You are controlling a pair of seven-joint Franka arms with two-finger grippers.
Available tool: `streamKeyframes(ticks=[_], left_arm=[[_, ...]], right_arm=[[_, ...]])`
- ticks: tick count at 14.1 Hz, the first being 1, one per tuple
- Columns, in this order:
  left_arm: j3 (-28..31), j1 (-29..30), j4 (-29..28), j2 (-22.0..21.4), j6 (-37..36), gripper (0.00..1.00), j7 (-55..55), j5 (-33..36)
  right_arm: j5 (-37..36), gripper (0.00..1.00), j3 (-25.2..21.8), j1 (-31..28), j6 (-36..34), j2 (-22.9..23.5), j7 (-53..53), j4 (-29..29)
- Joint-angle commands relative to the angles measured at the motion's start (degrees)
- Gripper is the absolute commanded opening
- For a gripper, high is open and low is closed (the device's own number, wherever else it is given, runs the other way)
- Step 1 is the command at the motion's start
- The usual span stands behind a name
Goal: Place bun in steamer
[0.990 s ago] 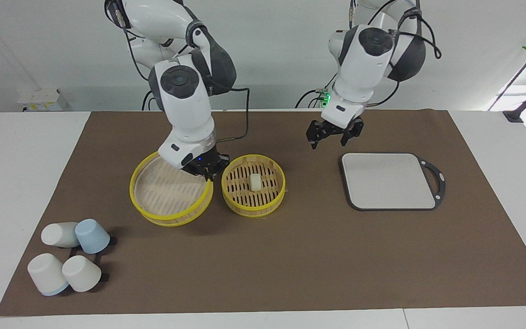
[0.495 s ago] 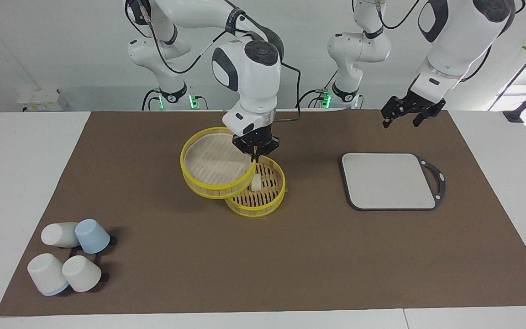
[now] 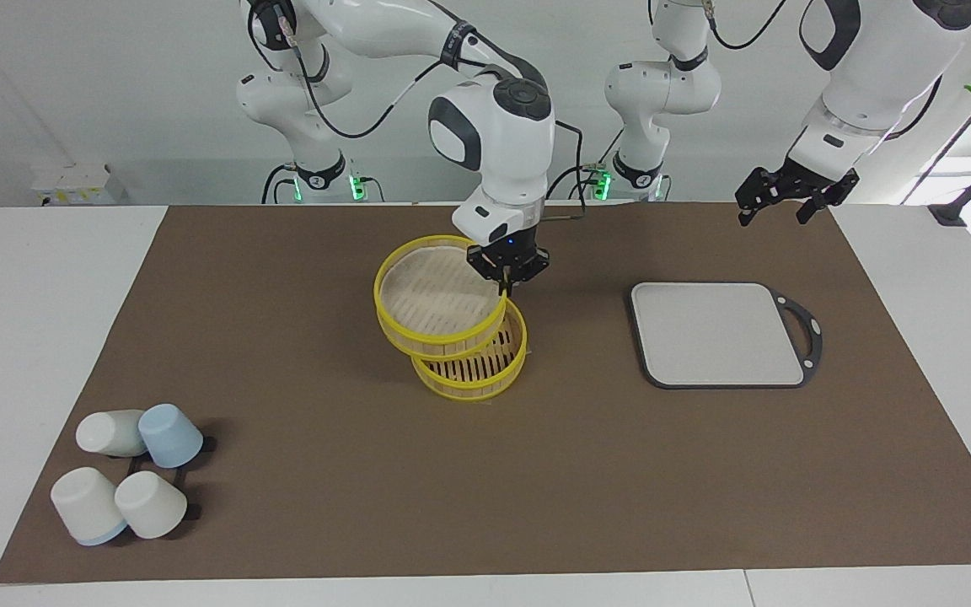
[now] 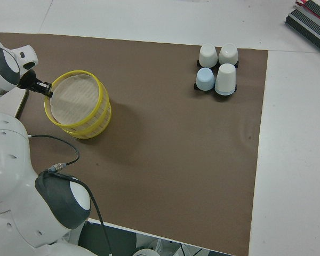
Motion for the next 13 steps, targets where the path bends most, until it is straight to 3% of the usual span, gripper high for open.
streamKeyframes(ticks=[1,6,9,13], left_arm=[[-0.6,0.6,1.0,-0.2,-1.6,1.00,1.1,1.0],[0.0,-0.2,4.8,1.7,-1.6,1.00,1.0,0.5],[6.0,-4.6,4.9,2.7,-0.8,1.00,1.1,0.4],[6.3,-4.9,4.4,2.6,1.4,1.00,0.9,-2.4]], right_arm=[[-0.7,0.00,0.0,1.1,1.9,1.8,1.7,0.4],[-0.7,0.00,0.1,0.3,4.8,2.4,1.7,-0.6],[-0.2,0.00,0.1,1.0,5.4,3.3,1.8,-0.6],[-0.2,0.00,0.1,1.1,7.1,4.1,1.8,-1.2]])
